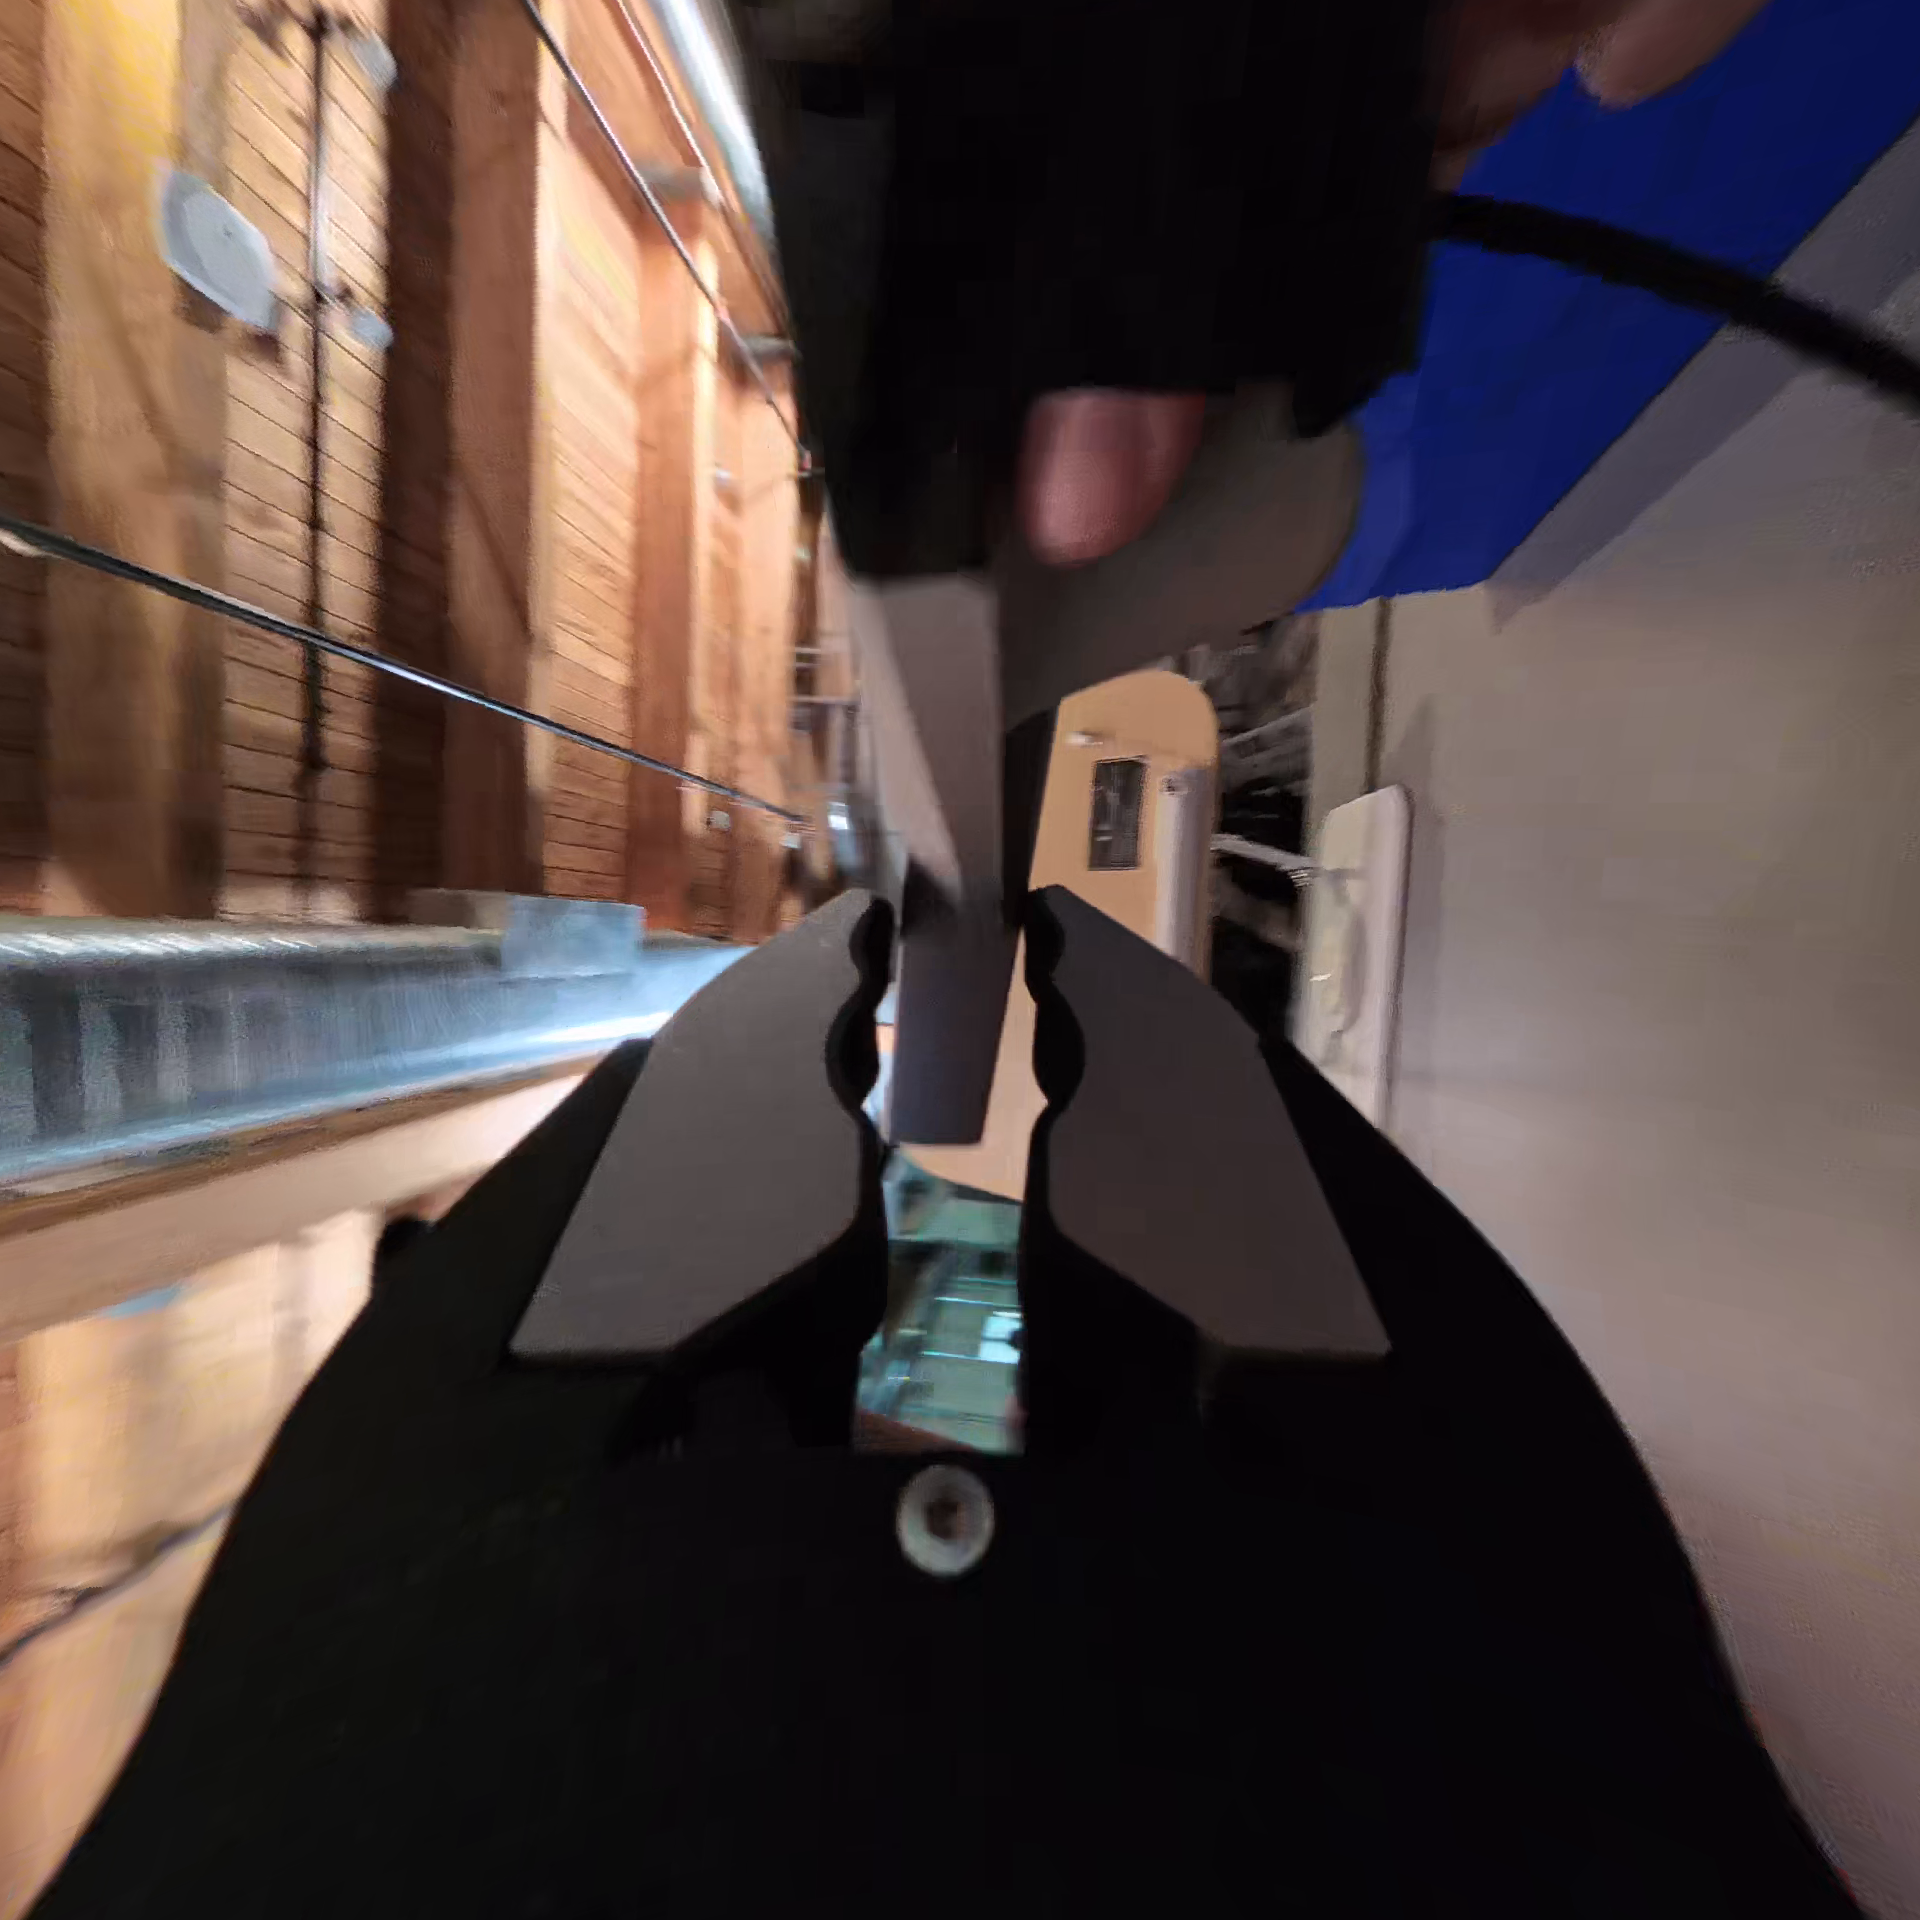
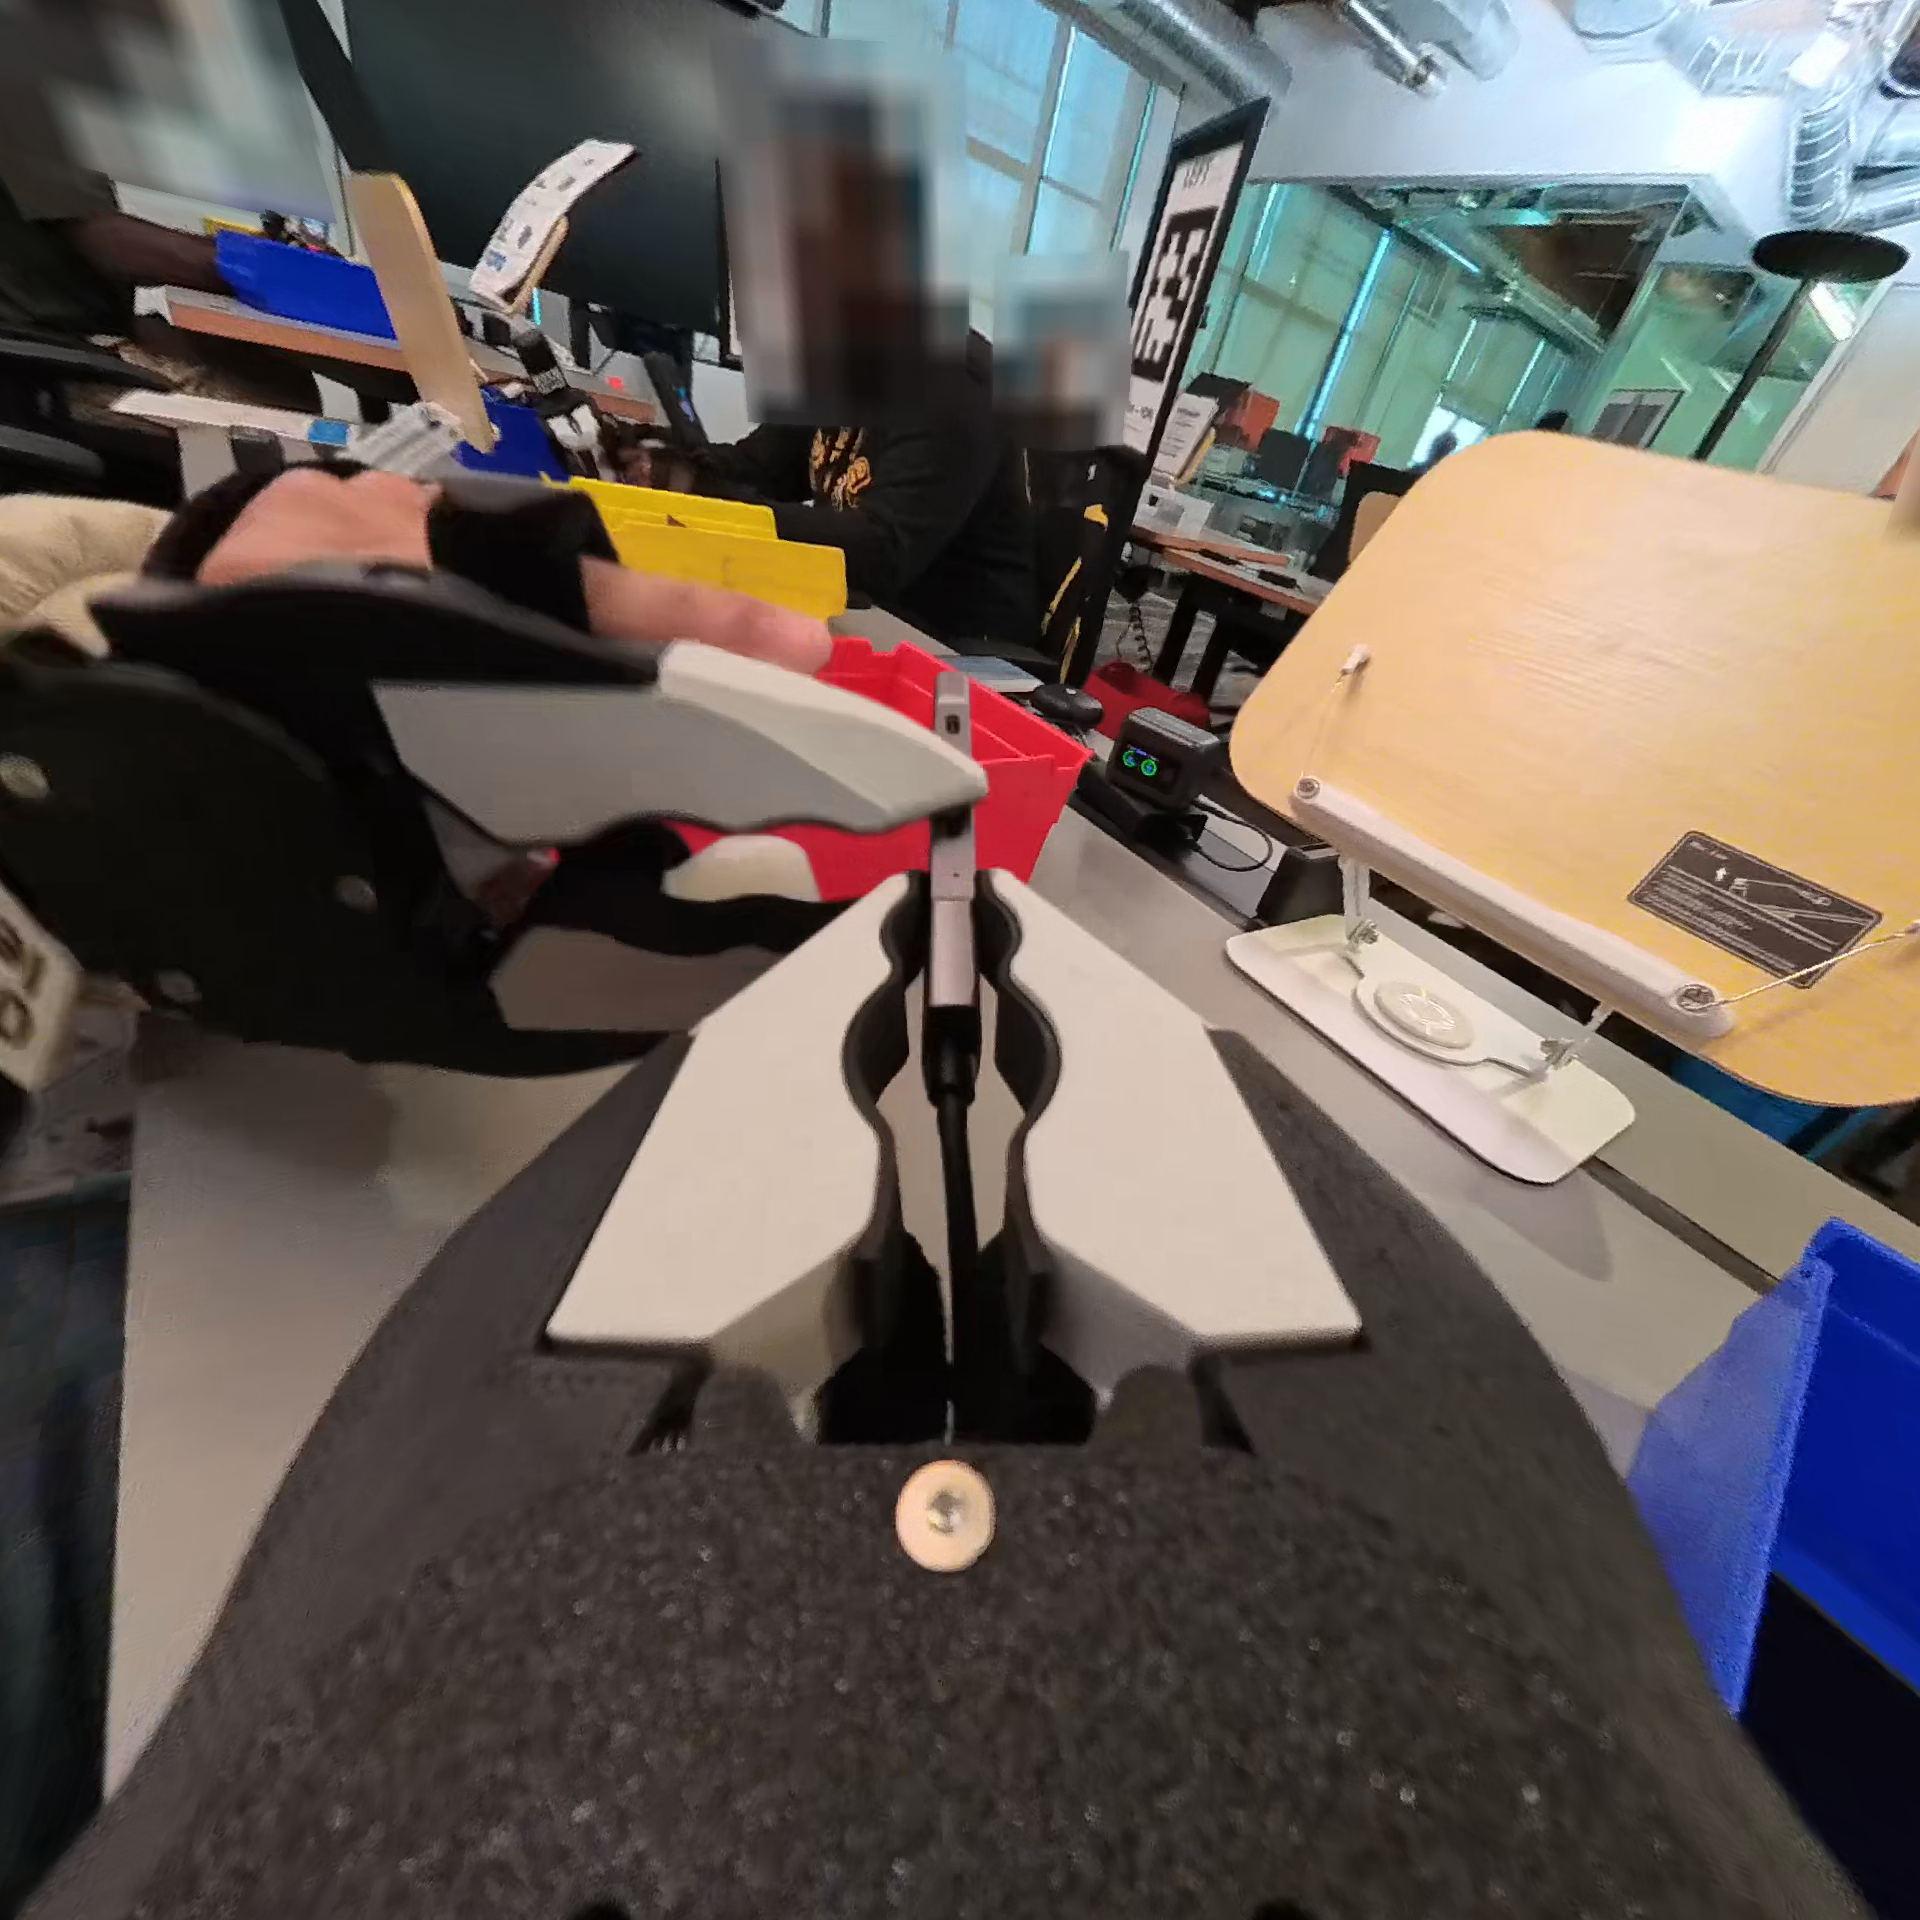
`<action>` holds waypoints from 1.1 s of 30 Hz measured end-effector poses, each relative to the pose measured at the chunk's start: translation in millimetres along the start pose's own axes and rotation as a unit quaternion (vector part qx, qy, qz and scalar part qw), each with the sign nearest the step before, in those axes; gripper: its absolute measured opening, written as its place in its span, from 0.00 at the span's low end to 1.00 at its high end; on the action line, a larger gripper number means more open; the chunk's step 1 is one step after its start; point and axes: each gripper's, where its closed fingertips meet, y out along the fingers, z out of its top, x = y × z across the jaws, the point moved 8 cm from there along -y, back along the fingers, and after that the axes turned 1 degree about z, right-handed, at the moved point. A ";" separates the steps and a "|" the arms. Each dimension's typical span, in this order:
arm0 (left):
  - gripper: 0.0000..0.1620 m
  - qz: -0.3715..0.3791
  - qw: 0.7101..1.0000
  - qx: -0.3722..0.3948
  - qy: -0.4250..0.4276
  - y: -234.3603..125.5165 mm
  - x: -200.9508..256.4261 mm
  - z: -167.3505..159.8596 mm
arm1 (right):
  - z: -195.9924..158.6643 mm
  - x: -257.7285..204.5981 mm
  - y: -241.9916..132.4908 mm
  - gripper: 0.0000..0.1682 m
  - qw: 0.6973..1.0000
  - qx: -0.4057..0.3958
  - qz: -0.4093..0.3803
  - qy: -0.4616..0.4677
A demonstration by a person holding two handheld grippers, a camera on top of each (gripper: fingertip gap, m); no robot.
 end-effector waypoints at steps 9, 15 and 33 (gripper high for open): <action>0.27 -0.272 0.835 0.037 -0.477 -26.1 -12.9 -55.8 | -17.4 -11.7 -15.1 0.04 0.991 -0.009 0.091 -0.100; 0.08 -0.313 0.850 0.102 -0.411 -36.8 10.5 -54.3 | -12.5 -32.3 -15.2 0.04 0.979 0.000 0.161 -0.126; 0.04 -0.377 0.829 0.144 -0.386 -45.6 30.6 -56.4 | -26.0 -51.2 -1.0 0.05 0.972 0.011 0.197 -0.129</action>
